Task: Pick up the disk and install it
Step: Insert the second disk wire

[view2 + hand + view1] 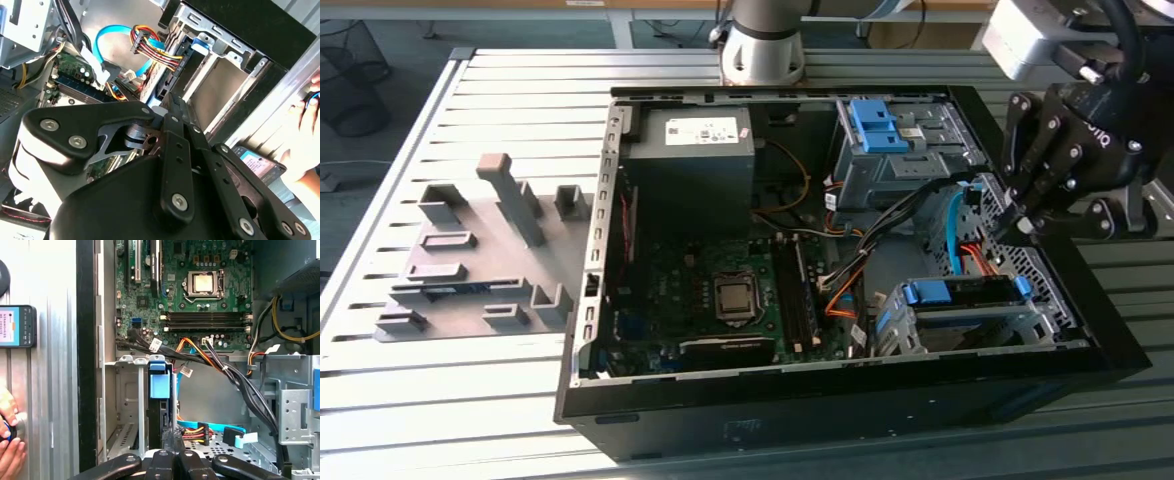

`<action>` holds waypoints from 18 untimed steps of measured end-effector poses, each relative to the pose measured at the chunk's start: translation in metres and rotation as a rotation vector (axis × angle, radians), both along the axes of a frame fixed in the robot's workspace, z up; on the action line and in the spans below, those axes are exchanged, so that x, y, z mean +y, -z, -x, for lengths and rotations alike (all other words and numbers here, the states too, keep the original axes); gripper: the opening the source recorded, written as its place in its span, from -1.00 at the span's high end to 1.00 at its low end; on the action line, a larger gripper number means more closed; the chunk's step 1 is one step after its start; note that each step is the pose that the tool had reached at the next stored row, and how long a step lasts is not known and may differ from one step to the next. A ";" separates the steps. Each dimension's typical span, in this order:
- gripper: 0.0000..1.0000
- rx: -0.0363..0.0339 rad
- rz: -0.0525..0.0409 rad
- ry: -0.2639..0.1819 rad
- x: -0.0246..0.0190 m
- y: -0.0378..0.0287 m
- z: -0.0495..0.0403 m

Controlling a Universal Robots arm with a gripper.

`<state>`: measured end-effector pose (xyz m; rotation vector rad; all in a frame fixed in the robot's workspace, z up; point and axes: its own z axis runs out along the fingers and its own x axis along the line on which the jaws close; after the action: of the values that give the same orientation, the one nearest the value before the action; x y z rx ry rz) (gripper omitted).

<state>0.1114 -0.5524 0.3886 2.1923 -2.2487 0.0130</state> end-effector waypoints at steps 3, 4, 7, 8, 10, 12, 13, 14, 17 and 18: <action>0.79 0.0000 -0.0001 0.000 0.0095 0.0001 0.0013; 0.79 0.0000 0.0000 0.000 0.0135 0.0000 0.0018; 0.79 0.0000 0.0000 0.000 0.0248 0.0000 0.0027; 0.79 0.0000 0.0002 0.000 0.0286 0.0000 0.0029; 0.79 0.0000 0.0050 0.000 0.0360 0.0000 0.0031; 0.79 0.0000 0.0131 0.000 0.0425 -0.0004 0.0034; 0.79 0.0000 0.0170 0.000 0.0448 -0.0009 0.0036; 0.79 0.0000 0.0215 0.000 0.0466 -0.0018 0.0036; 0.79 0.0000 0.0352 0.000 0.0507 -0.0055 0.0039; 0.79 0.0000 0.0414 0.000 0.0520 -0.0061 0.0040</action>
<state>0.1074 -0.5004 0.3948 2.1720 -2.2274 0.0590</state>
